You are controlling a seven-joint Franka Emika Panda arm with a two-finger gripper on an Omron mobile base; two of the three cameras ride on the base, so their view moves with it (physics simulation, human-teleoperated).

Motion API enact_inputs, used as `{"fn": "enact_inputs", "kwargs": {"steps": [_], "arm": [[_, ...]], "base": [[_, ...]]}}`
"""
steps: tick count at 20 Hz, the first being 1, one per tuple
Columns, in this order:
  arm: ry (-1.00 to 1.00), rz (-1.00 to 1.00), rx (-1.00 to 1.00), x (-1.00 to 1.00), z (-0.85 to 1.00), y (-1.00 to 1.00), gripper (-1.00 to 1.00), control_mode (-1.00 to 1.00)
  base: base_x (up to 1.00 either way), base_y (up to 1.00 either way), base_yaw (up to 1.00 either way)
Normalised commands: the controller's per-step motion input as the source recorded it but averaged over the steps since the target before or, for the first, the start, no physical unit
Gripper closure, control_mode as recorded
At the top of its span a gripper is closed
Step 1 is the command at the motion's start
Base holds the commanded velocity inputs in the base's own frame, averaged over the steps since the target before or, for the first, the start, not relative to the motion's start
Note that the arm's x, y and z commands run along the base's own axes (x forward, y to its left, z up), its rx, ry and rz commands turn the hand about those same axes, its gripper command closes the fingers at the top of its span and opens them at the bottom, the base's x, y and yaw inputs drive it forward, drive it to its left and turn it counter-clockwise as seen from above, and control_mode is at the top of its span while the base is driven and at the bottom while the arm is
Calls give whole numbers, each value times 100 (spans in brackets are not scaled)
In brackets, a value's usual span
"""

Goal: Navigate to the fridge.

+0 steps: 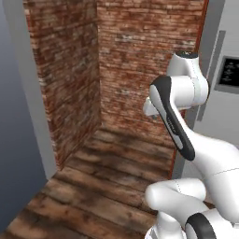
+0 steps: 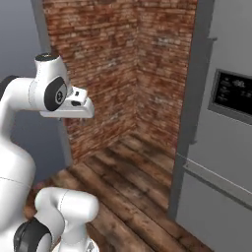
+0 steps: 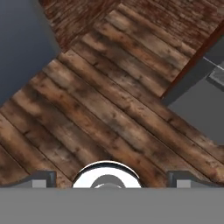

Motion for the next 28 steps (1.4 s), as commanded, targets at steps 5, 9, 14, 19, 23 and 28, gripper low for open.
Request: {"fn": "enact_inputs", "kwargs": {"steps": [5, 9, 14, 19, 23, 28], "arm": [[0, 0, 0, 0, 0, 0, -100, 100], [0, 0, 0, 0, 0, 0, -100, 100], [0, 0, 0, 0, 0, 0, -100, 100], [0, 0, 0, 0, 0, 0, -100, 100], [0, 0, 0, 0, 0, 0, -100, 100], [0, 0, 0, 0, 0, 0, -100, 100]], "base": [[36, -1, -78], [27, -16, -80], [68, -5, -57], [77, -9, -35], [100, 0, -12], [80, 0, -3]]}}
